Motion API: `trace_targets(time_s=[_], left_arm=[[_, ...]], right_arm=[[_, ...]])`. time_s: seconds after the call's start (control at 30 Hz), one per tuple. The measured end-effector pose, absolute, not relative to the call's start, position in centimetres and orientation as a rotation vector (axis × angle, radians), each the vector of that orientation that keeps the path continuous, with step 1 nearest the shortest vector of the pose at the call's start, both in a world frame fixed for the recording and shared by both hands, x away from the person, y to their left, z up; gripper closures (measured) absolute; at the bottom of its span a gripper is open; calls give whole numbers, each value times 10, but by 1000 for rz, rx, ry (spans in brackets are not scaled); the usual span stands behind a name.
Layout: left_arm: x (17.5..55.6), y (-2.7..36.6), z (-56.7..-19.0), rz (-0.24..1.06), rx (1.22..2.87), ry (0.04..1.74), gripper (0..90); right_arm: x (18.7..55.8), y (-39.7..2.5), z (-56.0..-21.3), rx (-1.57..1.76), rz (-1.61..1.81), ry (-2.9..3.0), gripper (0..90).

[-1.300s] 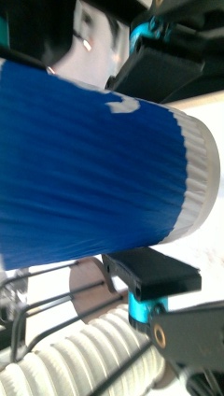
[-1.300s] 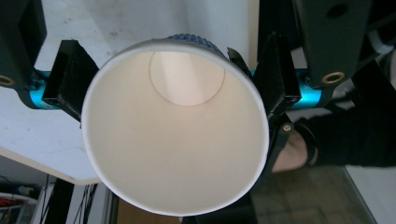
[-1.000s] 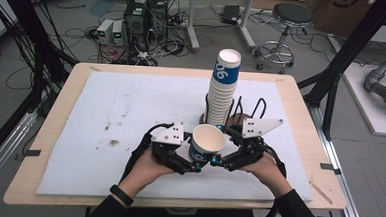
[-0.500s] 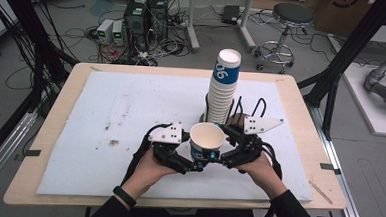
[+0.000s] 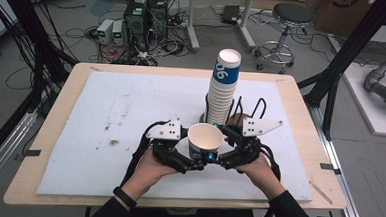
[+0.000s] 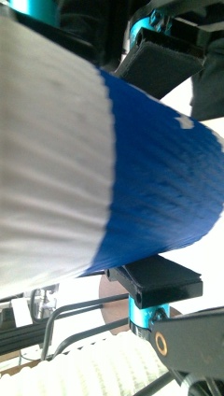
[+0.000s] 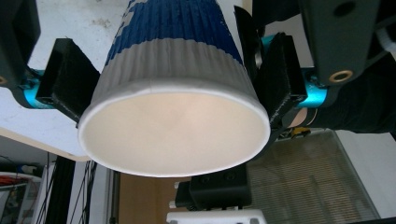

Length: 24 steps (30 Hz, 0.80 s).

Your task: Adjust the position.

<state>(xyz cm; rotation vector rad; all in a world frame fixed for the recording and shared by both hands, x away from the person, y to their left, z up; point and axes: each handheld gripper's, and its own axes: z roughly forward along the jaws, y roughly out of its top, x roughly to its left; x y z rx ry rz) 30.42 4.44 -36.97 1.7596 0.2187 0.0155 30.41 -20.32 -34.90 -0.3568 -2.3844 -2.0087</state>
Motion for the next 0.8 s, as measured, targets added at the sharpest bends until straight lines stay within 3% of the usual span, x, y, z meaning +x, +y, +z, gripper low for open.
trace_targets(time_s=[0.8], left_arm=[[308, 55, -367, 26, 1744, 202, 255]], right_arm=[[306, -210, -347, -328, -1977, -2386, 184]])
